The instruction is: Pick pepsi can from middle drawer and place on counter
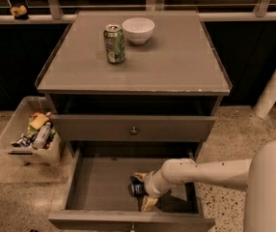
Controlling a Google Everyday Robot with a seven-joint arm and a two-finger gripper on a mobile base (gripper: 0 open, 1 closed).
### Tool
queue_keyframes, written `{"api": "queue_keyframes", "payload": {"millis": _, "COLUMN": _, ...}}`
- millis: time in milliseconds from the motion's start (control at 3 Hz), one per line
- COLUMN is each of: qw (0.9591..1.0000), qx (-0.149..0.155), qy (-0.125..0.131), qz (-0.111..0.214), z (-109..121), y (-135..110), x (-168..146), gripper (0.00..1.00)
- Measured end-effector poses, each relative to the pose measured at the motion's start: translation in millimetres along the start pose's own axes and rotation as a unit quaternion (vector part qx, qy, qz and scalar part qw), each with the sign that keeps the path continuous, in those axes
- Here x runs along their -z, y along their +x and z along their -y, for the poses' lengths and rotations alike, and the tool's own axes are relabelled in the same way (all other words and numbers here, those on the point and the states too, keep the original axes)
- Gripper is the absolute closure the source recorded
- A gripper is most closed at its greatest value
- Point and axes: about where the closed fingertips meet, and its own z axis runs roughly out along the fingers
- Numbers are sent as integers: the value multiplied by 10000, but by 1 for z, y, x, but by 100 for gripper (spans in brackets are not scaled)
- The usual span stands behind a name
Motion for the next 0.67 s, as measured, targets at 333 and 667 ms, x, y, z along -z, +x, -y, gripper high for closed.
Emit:
{"api": "queue_keyframes", "payload": {"millis": 333, "qw": 10000, "qx": 0, "qy": 0, "qz": 0, "z": 0, "y": 0, "x": 0, "gripper": 42}}
{"api": "queue_keyframes", "payload": {"millis": 667, "qw": 10000, "qx": 0, "qy": 0, "qz": 0, "z": 0, "y": 0, "x": 0, "gripper": 66}}
